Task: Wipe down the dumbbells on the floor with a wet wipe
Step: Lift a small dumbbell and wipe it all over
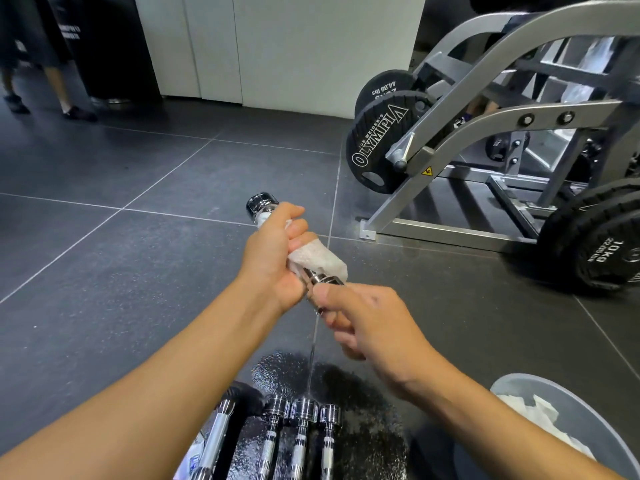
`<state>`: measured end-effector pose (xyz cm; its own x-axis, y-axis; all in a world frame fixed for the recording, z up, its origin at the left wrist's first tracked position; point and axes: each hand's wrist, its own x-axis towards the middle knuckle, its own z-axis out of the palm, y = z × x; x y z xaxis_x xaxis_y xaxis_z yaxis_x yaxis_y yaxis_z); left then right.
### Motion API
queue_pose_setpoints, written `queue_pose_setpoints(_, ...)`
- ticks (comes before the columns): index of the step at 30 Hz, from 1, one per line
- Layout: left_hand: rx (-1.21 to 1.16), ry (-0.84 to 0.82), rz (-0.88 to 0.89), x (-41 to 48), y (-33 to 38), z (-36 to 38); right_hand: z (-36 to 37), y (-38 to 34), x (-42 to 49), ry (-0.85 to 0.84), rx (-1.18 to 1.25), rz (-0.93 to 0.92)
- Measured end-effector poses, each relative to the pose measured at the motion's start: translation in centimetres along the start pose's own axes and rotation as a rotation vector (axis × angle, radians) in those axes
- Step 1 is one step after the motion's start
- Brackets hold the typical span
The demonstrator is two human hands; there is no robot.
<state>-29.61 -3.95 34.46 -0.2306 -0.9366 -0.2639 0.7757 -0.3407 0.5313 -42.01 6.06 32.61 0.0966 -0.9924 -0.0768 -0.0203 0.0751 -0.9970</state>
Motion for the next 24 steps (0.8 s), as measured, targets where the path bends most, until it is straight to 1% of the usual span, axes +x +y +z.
queue_pose_setpoints(1,-0.020,-0.033,-0.023,0.2,0.1,-0.2,0.2,0.1,-0.1,-0.073,0.179,0.126)
queue_pose_setpoints(2,-0.029,-0.061,-0.043,0.2,0.2,-0.3,0.4,0.2,-0.2,-0.119,0.315,0.212)
queue_pose_setpoints(3,-0.029,-0.073,-0.054,0.2,0.2,-0.3,0.6,0.3,-0.2,-0.142,0.387,0.249)
queue_pose_setpoints(4,-0.020,-0.065,-0.052,0.2,0.3,-0.2,0.6,0.4,-0.2,-0.151,0.389,0.247)
queue_pose_setpoints(5,-0.009,-0.039,-0.037,0.4,0.3,-0.3,0.4,0.4,-0.1,-0.142,0.327,0.210)
queue_pose_setpoints(7,-0.005,0.044,0.006,0.8,0.5,-0.5,-0.2,0.3,0.3,-0.061,0.052,0.060)
queue_pose_setpoints(10,0.009,0.158,0.021,1.5,0.4,-1.2,-1.0,0.8,0.7,0.076,-0.524,-0.198)
queue_pose_setpoints(11,0.033,0.188,0.019,1.6,0.3,-1.3,-1.1,1.1,0.6,0.105,-0.643,-0.254)
queue_pose_setpoints(15,0.094,0.297,0.062,2.2,-0.1,-1.5,-0.6,1.6,0.4,0.187,-0.901,-0.342)
queue_pose_setpoints(17,0.112,0.341,0.078,2.3,0.0,-1.6,-0.6,1.8,0.6,0.226,-1.080,-0.434)
queue_pose_setpoints(18,0.130,0.363,0.087,2.5,0.1,-1.7,-0.6,1.8,0.6,0.240,-1.131,-0.469)
queue_pose_setpoints(20,0.175,0.395,0.101,2.5,0.5,-1.8,-0.6,1.8,0.5,0.254,-1.145,-0.491)
queue_pose_setpoints(21,0.193,0.398,0.108,2.5,0.7,-1.8,-0.6,1.7,0.4,0.240,-1.077,-0.467)
queue_pose_setpoints(24,0.263,0.371,0.141,2.5,1.5,-2.0,-0.8,1.4,0.5,0.127,-0.664,-0.271)
